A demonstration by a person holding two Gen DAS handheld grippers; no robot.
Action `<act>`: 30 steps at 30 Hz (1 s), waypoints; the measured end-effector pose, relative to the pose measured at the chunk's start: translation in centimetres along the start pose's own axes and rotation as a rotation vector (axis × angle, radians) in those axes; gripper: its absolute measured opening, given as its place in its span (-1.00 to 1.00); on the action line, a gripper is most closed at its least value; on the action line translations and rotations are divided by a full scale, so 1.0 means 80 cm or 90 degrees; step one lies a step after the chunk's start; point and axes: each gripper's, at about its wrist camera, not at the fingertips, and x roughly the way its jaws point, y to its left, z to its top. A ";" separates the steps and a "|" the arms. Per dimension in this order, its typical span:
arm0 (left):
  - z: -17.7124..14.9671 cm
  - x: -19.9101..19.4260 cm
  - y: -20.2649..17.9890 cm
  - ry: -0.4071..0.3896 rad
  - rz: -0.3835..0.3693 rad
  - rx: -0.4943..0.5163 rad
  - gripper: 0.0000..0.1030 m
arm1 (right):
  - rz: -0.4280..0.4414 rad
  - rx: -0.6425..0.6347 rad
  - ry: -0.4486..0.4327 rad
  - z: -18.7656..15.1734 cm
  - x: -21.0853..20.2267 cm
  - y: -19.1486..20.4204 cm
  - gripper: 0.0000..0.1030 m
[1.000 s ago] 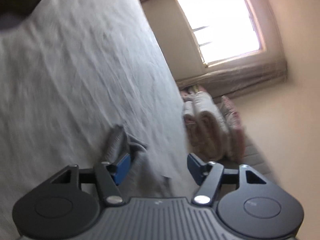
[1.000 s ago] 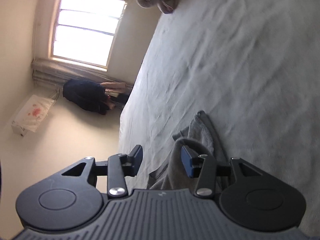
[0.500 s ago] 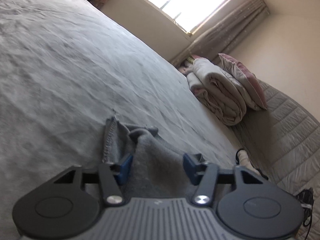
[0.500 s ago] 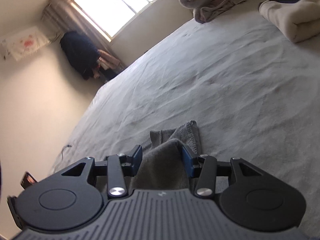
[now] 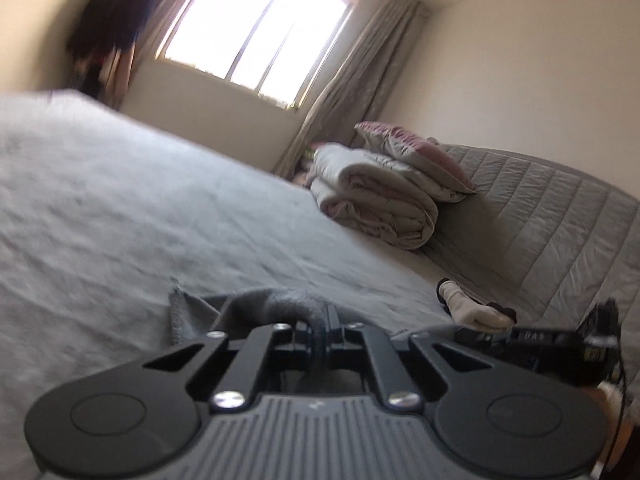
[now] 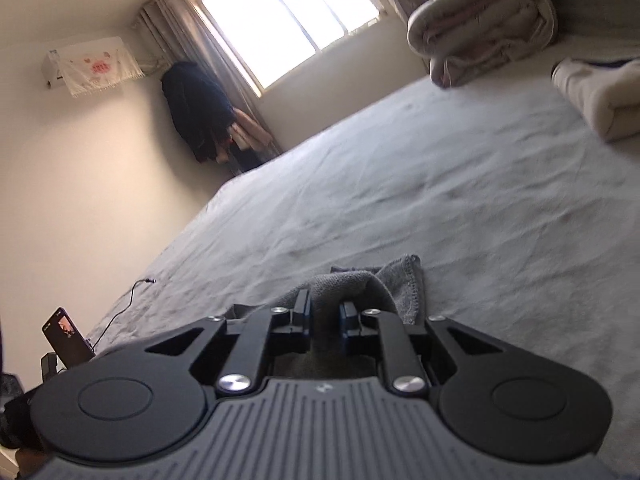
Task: Fold clothes
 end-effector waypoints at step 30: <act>0.021 0.127 0.096 0.074 0.088 -0.297 -0.91 | -0.057 0.113 0.059 0.035 0.129 -0.069 -0.72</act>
